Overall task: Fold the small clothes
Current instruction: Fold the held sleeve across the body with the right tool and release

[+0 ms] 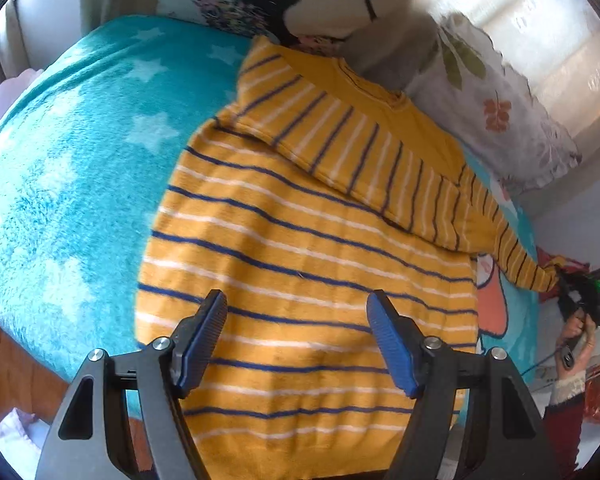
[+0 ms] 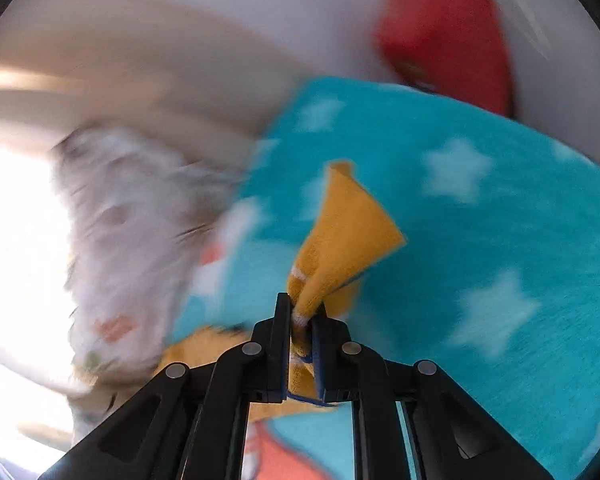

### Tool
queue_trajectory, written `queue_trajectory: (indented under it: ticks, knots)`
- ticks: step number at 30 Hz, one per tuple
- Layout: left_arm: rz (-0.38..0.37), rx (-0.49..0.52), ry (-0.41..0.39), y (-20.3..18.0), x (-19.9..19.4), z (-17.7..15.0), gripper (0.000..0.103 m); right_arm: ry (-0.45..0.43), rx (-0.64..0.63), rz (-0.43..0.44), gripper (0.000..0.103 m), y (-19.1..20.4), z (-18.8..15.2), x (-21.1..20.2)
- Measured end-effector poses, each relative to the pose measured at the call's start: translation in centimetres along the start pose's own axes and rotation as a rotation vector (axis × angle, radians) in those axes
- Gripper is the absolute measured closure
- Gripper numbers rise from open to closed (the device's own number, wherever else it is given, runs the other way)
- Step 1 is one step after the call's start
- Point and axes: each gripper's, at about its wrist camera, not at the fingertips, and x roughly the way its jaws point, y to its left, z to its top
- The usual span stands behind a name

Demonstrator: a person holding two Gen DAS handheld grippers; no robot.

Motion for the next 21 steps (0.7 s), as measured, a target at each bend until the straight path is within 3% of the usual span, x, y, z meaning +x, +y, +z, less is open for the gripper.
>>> queue_trajectory:
  ticks: [5, 10, 15, 21]
  knots:
    - [-0.063, -0.021, -0.033, 2.9, -1.0, 1.4, 0.032, 0.063, -0.255, 0.135, 0.096, 13.4, -5.5, 0.2]
    - [-0.085, -0.038, -0.04, 6.5, -2.0, 2.3, 0.032, 0.182, -0.521, 0.172, 0.097, 24.8, -15.2, 3.6]
    - [-0.074, -0.089, -0.055, 11.9, -3.3, 2.6, 0.032, 0.337, -0.699, 0.164, 0.097, 31.2, -25.4, 9.1]
    - [-0.056, -0.144, -0.045, 17.3, -4.1, 2.9, 0.032, 0.477, -0.904, 0.044, 0.097, 34.1, -36.6, 16.3]
